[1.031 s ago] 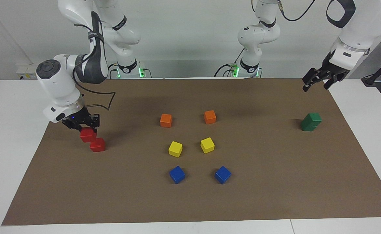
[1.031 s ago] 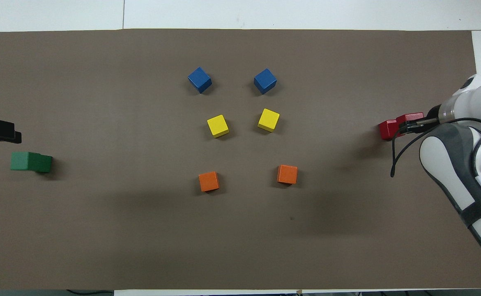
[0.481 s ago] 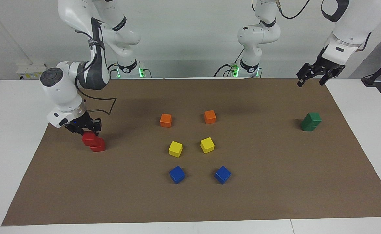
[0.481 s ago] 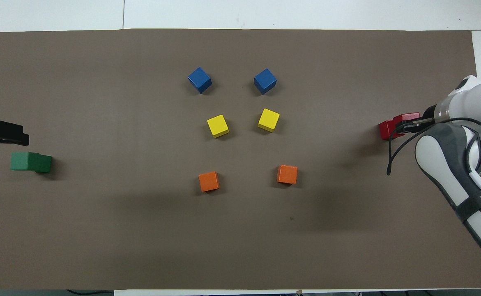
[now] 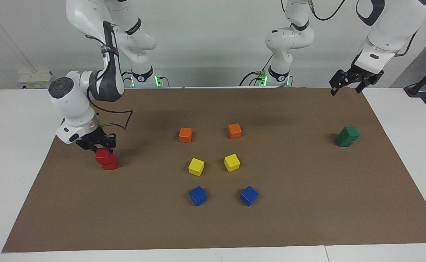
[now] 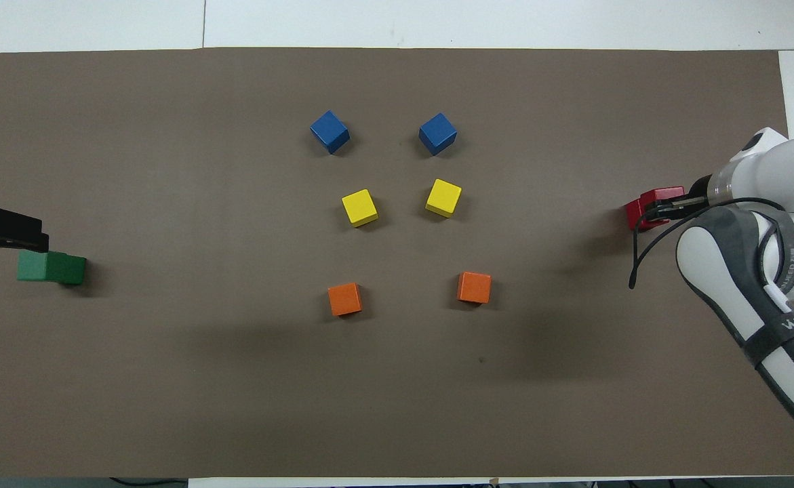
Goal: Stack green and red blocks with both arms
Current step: 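Lower the red cube onto the first red cube and open the right gripper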
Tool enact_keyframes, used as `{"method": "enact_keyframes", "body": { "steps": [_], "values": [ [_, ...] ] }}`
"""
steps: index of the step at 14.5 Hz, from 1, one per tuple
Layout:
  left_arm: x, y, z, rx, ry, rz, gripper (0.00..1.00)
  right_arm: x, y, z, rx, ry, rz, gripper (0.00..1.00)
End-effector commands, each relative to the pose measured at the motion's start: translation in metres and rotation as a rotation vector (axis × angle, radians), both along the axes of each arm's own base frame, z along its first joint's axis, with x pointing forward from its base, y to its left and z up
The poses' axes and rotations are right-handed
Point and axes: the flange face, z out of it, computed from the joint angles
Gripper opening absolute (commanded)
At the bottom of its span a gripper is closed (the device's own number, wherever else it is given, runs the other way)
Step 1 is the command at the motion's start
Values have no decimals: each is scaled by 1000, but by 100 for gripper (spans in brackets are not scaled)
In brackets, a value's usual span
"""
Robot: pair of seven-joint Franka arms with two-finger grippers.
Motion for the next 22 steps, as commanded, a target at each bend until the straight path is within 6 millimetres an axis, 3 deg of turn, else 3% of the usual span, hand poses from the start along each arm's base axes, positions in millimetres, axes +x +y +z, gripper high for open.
{"method": "enact_keyframes", "body": {
  "steps": [1,12,13,14,15,20,22],
  "values": [
    [-4,-1,17,18,-16,3,100,-2,1,-6,14,-18,-15,0],
    [-3,1,19,6,-35,13,100,-4,-5,-14,15,-17,-26,0],
    [-3,1,19,7,-37,13,100,-4,-5,-14,15,-17,-24,37],
    [-3,1,19,7,-37,13,100,-4,-5,-14,15,-18,-24,81],
    [-3,1,19,7,-37,12,100,-4,-5,-14,15,-18,-21,100],
    [-4,0,20,8,-38,9,100,-3,-1,-11,15,-4,-16,100],
    [-4,0,20,8,-38,9,100,1,0,8,13,22,-13,100]
  ]
}}
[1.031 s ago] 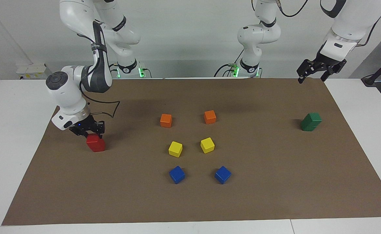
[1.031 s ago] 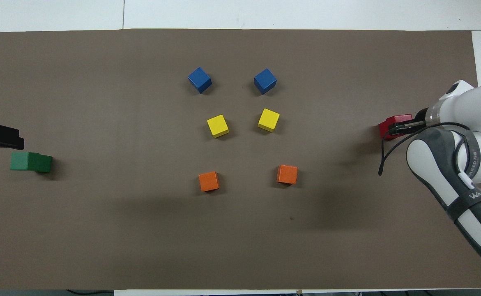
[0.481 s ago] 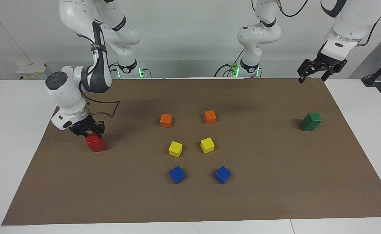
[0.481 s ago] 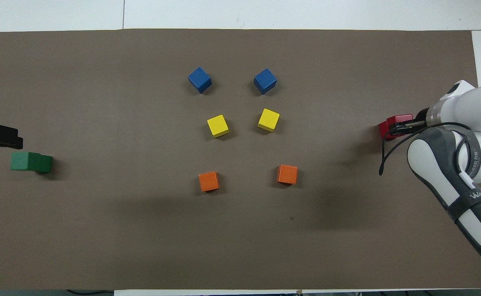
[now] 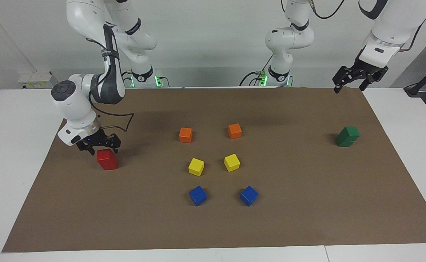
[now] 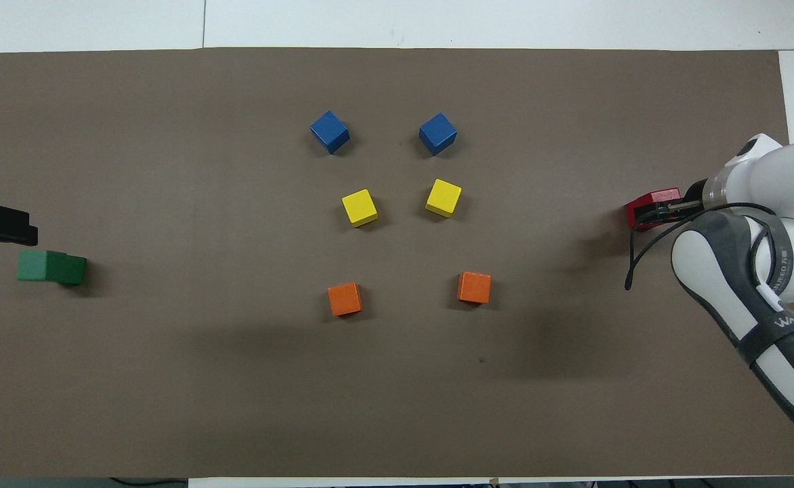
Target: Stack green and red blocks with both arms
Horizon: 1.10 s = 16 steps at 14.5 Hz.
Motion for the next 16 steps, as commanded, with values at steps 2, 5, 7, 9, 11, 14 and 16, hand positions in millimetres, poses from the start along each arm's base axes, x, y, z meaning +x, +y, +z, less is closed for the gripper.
{"method": "enact_keyframes", "body": {
  "steps": [2,5,7,9,11,14,16],
  "values": [
    [-4,0,7,8,-9,5,100,9,4,65,8,55,-3,100],
    [-4,0,7,6,-14,3,100,-1,15,133,-6,25,13,100],
    [-4,0,7,6,-14,2,100,-12,29,171,-14,17,41,100],
    [-3,-1,8,1,-20,1,100,-21,39,201,-17,31,55,100],
    [-2,-1,8,-6,-29,4,100,-19,42,228,-10,76,58,100],
    [-2,-2,8,-6,-27,1,100,-23,39,252,3,165,48,100],
    [-2,-1,8,-6,-27,1,100,-23,35,251,2,173,42,100]
  ]
}}
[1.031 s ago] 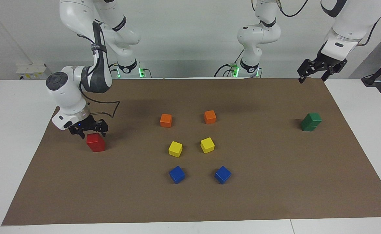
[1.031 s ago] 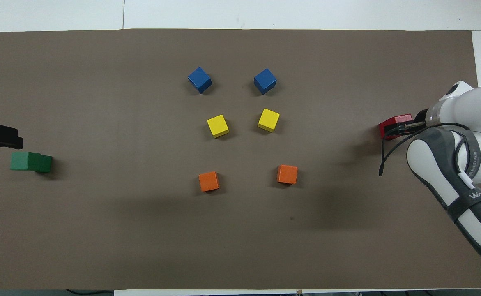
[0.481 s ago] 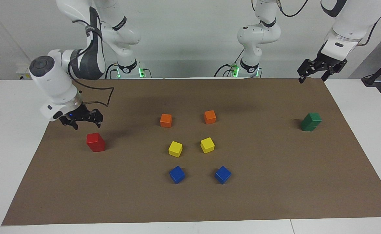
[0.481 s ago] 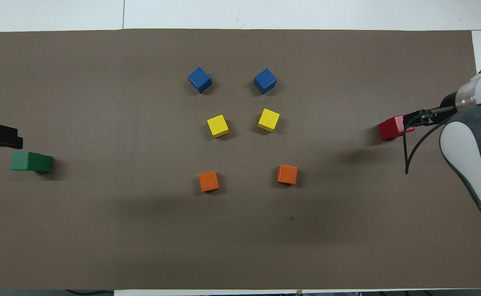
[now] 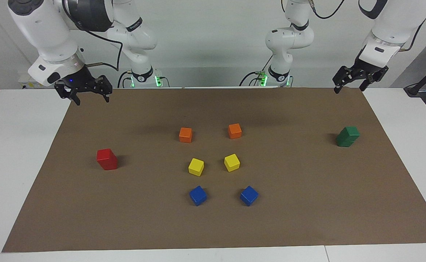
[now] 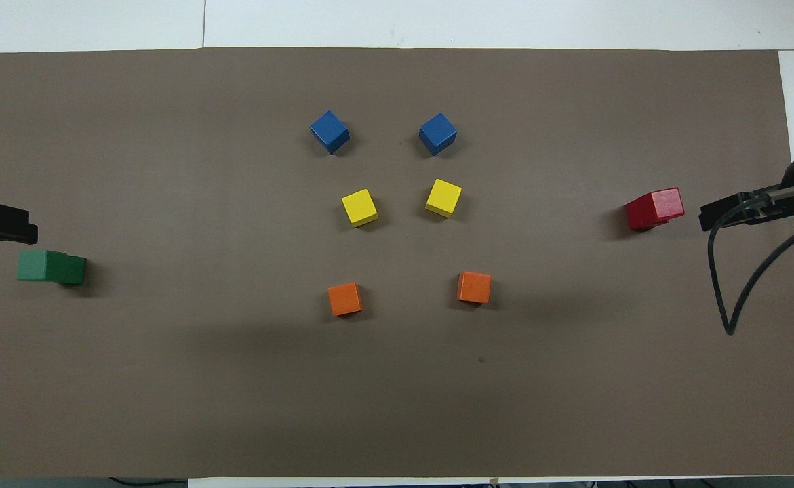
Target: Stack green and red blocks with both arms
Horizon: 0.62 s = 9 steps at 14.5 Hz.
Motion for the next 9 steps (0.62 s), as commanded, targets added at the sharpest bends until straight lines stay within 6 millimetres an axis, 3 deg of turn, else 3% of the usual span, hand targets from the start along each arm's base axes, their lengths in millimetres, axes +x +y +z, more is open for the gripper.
{"method": "enact_keyframes", "body": {
  "steps": [1,4,9],
  "values": [
    [-3,-1,7,-4,-20,2,100,8,-8,0,19,22,-18,100],
    [-3,-1,7,-4,-20,2,100,5,-24,1,18,15,-50,100],
    [-4,-1,7,-4,-18,2,100,4,-26,4,18,9,-54,100]
  ]
}}
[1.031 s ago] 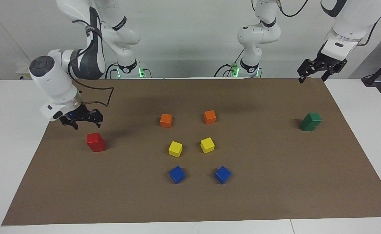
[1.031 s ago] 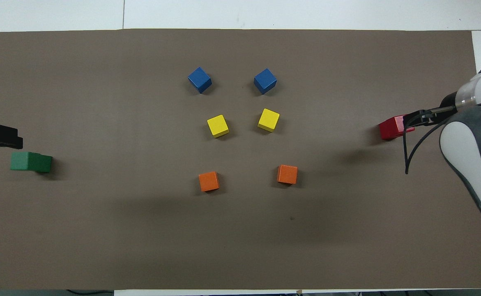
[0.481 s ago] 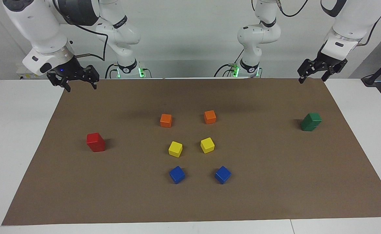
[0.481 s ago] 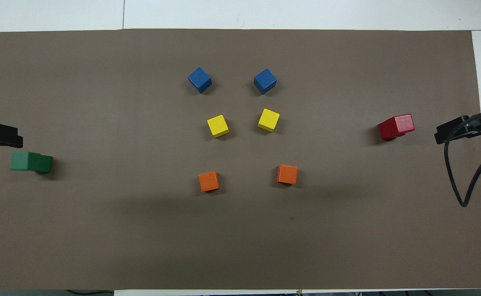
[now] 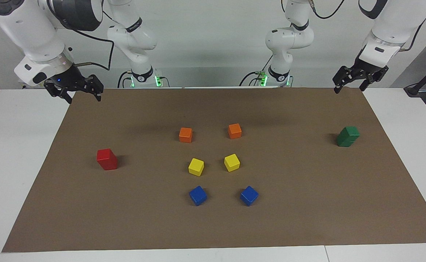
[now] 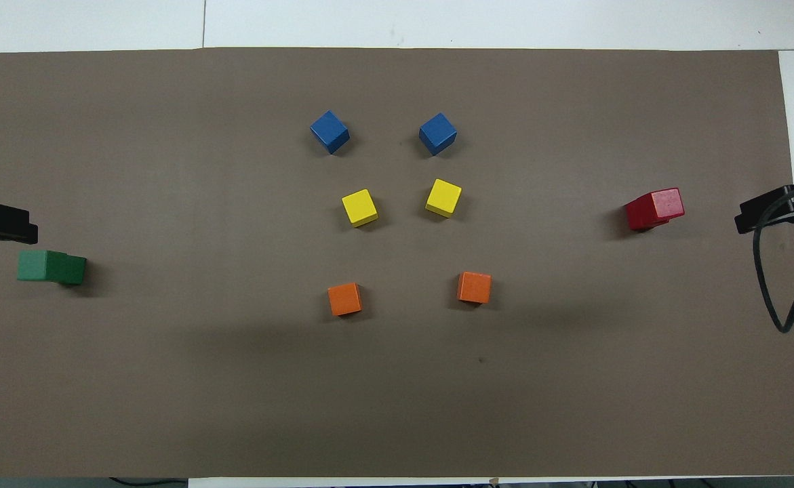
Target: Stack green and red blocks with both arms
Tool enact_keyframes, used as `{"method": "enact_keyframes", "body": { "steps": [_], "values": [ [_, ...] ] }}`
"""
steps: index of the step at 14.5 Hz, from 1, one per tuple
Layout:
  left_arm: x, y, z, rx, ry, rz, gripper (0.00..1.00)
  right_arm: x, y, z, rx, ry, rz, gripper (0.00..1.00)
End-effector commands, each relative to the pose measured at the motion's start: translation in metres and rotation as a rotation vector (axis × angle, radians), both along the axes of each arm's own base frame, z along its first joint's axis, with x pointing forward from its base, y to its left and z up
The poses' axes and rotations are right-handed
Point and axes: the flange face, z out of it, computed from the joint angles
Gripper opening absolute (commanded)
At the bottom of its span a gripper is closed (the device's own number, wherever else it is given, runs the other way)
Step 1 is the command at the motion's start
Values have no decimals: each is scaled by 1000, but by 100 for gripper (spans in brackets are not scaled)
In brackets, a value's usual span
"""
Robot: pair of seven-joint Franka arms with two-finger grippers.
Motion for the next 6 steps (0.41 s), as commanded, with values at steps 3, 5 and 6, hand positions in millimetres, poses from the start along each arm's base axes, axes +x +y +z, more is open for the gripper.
{"method": "enact_keyframes", "body": {
  "steps": [3,5,6],
  "values": [
    [-4,-2,7,-4,-18,0,100,0,0,4,14,3,-10,100],
    [-3,-3,7,-5,-18,-1,100,1,5,0,14,6,-3,100],
    [-3,-3,7,-4,-18,-1,100,1,4,-4,13,2,-6,100]
  ]
}}
